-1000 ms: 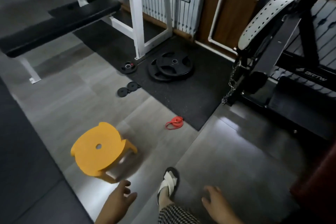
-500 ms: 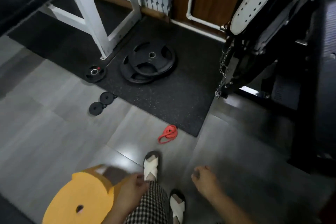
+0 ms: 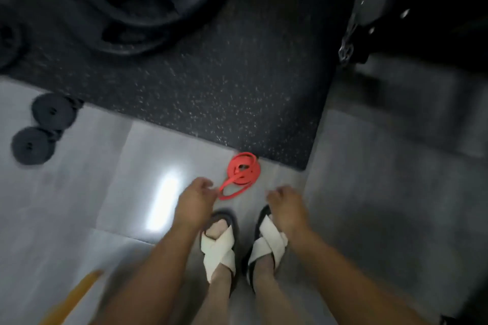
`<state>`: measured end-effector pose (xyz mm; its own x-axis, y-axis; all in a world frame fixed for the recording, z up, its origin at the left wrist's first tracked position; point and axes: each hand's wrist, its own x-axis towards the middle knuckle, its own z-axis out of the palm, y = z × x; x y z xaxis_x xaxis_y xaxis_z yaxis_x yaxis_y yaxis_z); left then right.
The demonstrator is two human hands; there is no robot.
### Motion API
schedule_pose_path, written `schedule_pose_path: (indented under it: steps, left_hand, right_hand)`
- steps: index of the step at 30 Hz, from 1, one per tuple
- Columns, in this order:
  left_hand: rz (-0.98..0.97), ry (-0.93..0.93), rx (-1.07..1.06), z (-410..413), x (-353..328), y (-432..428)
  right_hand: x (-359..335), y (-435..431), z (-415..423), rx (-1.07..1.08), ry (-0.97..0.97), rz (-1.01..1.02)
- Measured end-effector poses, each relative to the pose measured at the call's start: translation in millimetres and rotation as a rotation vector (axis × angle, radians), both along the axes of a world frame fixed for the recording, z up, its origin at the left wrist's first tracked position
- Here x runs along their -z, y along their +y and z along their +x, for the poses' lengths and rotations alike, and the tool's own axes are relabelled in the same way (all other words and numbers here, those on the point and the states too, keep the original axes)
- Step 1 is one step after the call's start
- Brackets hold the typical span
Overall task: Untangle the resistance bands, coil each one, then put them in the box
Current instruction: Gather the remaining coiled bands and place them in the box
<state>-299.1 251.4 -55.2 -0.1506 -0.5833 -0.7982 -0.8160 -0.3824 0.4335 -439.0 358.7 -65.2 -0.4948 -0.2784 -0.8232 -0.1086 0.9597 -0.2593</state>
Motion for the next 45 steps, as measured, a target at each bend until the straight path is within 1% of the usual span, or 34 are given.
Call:
schedule_pose_path:
  steps: [1,5,8,11,15,17,19,20,21,23,26,28,30,32,35,37,39,41,45]
  left_hand:
    - [0.006,-0.018,-0.004,-2,46,-1]
    - [-0.023,-0.034,0.026,-15,165,-1]
    - [-0.013,-0.003,0.062,-24,226,6]
    - [-0.012,0.017,0.059,-29,257,11]
    - [0.002,0.042,-0.050,-30,273,13]
    - [0.010,0.040,-0.080,-28,275,13]
    - [0.020,0.046,-0.101,-29,277,13]
    - [0.023,0.050,-0.112,-29,277,14]
    - [0.026,0.053,-0.126,-30,277,15]
    - [0.022,0.055,-0.156,-32,276,18]
    - [0.008,0.062,-0.177,-33,275,21]
    - [-0.001,0.090,-0.140,-34,274,22]
    - [-0.015,0.112,-0.058,-34,274,22]
    - [-0.015,0.120,-0.021,-33,276,22]
    - [0.001,0.121,-0.049,-34,275,22]
    - [0.004,0.109,-0.059,-36,277,22]
    - [0.016,0.105,-0.081,-38,279,21]
    - [0.035,0.114,-0.112,-41,278,21]
    - [0.084,0.172,-0.174,-41,272,26]
  right_hand:
    - [41,-7,0,0.004,0.026,0.001]
    - [151,-37,2,0.067,0.106,-0.026]
    - [212,-38,7,0.093,0.115,-0.015]
    - [244,-31,6,0.093,0.119,-0.020]
    - [257,-17,-13,0.027,0.144,-0.056]
    - [257,-11,-22,-0.086,0.192,-0.065]
    - [257,-5,-28,-0.259,0.259,-0.036]
    - [257,-3,-29,-0.303,0.269,-0.039]
    - [256,-1,-27,-0.296,0.261,-0.060]
    - [257,0,-20,-0.181,0.225,-0.108]
    - [255,0,-11,0.005,0.180,-0.090]
    - [253,3,-7,-0.032,0.187,-0.023]
    - [252,8,0,-0.063,0.174,0.033]
    - [253,14,11,-0.008,0.129,0.034]
    - [256,16,28,0.100,0.069,-0.021]
    - [260,11,34,0.148,0.065,-0.030]
    - [266,7,39,0.264,0.054,-0.040]
    - [270,2,43,0.439,0.026,-0.061]
    - [277,-8,47,0.719,0.033,-0.023]
